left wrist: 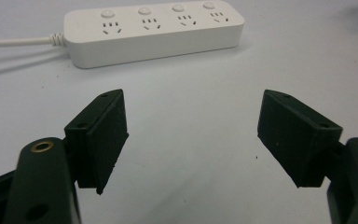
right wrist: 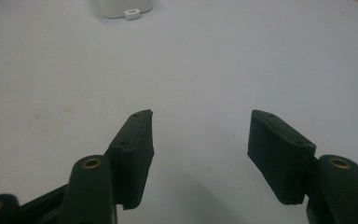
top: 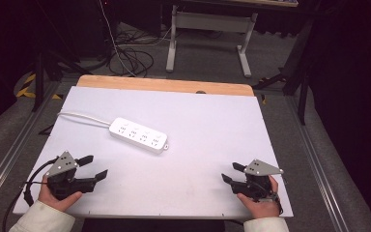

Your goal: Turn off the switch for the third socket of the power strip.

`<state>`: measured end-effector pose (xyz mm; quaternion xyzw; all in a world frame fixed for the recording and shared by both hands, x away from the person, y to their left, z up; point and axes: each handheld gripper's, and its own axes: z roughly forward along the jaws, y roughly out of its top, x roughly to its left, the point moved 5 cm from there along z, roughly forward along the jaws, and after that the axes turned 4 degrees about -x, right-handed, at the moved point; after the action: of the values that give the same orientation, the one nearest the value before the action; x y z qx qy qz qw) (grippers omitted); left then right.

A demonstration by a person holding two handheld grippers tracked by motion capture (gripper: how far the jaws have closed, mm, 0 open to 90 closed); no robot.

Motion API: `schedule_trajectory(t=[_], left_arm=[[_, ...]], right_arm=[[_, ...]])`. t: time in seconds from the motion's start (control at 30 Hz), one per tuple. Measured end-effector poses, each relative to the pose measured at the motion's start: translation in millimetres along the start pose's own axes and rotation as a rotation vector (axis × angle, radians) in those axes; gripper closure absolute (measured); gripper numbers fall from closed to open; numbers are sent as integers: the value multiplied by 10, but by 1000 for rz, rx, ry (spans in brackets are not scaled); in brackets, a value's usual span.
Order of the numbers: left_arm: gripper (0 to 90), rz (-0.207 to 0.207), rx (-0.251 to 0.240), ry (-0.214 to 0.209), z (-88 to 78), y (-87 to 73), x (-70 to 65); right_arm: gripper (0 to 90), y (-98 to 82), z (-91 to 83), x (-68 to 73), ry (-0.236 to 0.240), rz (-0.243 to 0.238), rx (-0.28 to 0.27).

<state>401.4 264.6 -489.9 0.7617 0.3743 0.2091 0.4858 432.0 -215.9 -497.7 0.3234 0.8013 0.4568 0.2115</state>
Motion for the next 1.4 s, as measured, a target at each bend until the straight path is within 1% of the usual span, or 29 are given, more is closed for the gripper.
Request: schedule_trajectory(t=[0.03, 0.1, 0.2, 0.33, 0.4, 0.43, 0.57, 0.63, 0.7, 0.8, 0.9, 0.97, 1.03, 1.07, 1.13, 1.17, 1.2, 1.23, 1.27, 1.4], left_arm=[[259, 9, -7, 5, -3, 6, -7], [267, 45, -9, 16, -16, 17, -14], [268, 74, -7, 36, -20, 20, -30], [268, 96, -8, 37, -24, 26, -53], [267, 89, -7, 26, -31, 31, -58], [267, 71, -10, 21, -29, 33, -62], [260, 33, -5, 14, -39, 38, -61], [255, 30, -7, 10, -44, 43, -64], [254, 32, -9, 8, -41, 45, -70], [256, 58, -2, 16, -40, 48, -67], [258, 69, 3, 23, -37, 55, -66], [281, 88, 19, 35, -42, 55, -65], [288, 90, 20, 39, -51, 66, -64], [294, 77, 19, 33, -54, 76, -68], [297, 68, 18, 26, -56, 96, -70], [300, 50, 19, 15, -53, 105, -84], [301, 55, 21, 13, -53, 120, -81], [302, 39, 22, 7, -48, 132, -93], [302, 41, 27, 10, -45, 148, -90], [302, 14, 40, -2, -20, 206, -99]], right_arm=[[410, -3, 2, 2, 0, -1, 1], [411, -3, 1, 6, 1, -3, 1], [411, -6, 3, 9, 4, -1, 3], [411, -3, 9, 8, 8, -1, 1], [411, -4, 10, 10, 8, -4, 2], [411, -4, 10, 10, 8, -4, 2], [412, -2, 3, 11, 7, -3, -1], [413, -2, 6, 12, 8, -7, 0], [413, 0, 8, 15, 9, -9, -1], [414, 2, 5, 17, 9, -12, -1], [414, 2, 4, 16, 8, -10, -4], [418, 3, 8, 18, 9, -13, -1], [420, 2, 9, 21, 7, -13, -1], [422, 2, 9, 24, 8, -15, 0], [422, 2, 9, 24, 7, -15, 0], [423, 2, 9, 23, 8, -14, 0], [423, 1, 10, 22, 9, -15, -1], [423, 1, 10, 23, 9, -14, 0], [423, 0, 11, 23, 9, -13, 1], [423, 0, 13, 25, 9, -13, 1]])
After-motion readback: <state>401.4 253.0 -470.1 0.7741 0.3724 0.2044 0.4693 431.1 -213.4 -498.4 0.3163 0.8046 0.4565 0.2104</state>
